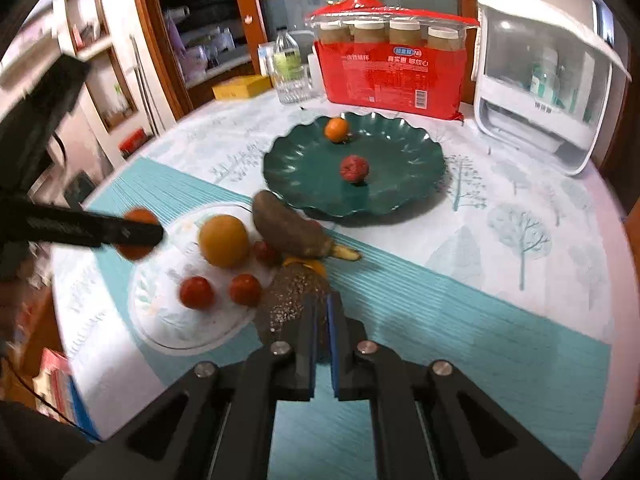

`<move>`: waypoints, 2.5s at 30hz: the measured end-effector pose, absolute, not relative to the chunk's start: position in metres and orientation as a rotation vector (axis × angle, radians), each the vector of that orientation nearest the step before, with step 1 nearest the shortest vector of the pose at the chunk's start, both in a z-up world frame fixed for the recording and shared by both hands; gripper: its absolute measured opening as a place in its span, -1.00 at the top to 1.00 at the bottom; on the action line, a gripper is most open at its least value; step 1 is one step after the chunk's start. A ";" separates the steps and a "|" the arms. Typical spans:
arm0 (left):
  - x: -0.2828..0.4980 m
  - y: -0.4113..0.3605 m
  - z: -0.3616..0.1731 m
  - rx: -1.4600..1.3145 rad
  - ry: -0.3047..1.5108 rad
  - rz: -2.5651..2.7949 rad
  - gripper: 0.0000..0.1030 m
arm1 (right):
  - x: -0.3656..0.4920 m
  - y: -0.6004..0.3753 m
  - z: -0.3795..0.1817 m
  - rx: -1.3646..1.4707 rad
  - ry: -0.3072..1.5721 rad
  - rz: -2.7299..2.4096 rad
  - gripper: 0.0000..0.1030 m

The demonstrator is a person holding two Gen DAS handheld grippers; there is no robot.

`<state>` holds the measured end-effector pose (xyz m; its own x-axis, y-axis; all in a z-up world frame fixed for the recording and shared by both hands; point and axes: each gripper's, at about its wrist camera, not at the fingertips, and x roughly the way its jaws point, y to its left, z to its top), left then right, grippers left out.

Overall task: Organize fruits
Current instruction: 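Lift and carry the avocado and orange toward the green plate, then lower the avocado and orange onto the green plate and open both tools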

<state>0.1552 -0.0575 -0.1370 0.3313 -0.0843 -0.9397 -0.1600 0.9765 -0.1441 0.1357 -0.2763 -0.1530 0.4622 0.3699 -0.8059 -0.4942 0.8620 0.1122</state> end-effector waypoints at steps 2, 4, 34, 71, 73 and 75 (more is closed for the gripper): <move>0.157 -0.053 -0.136 -0.223 1.242 0.038 0.12 | 0.139 -0.275 -0.159 -0.144 0.987 0.525 0.90; 0.159 -0.050 -0.135 -0.220 1.244 0.028 0.12 | 0.138 -0.277 -0.161 -0.114 1.003 0.506 0.78; 0.184 0.002 -0.128 -0.168 1.251 -0.025 0.12 | 0.151 -0.249 -0.204 0.017 1.121 0.333 -0.21; 0.326 -0.031 -0.143 -0.124 1.179 -0.176 0.12 | 0.287 -0.282 -0.148 0.104 0.976 0.179 -0.20; 0.336 -0.033 -0.149 -0.131 1.179 -0.184 0.12 | 0.297 -0.279 -0.153 0.113 0.979 0.185 -0.20; 0.343 -0.035 -0.155 -0.141 1.183 -0.192 0.12 | 0.307 -0.274 -0.159 0.117 0.982 0.195 -0.20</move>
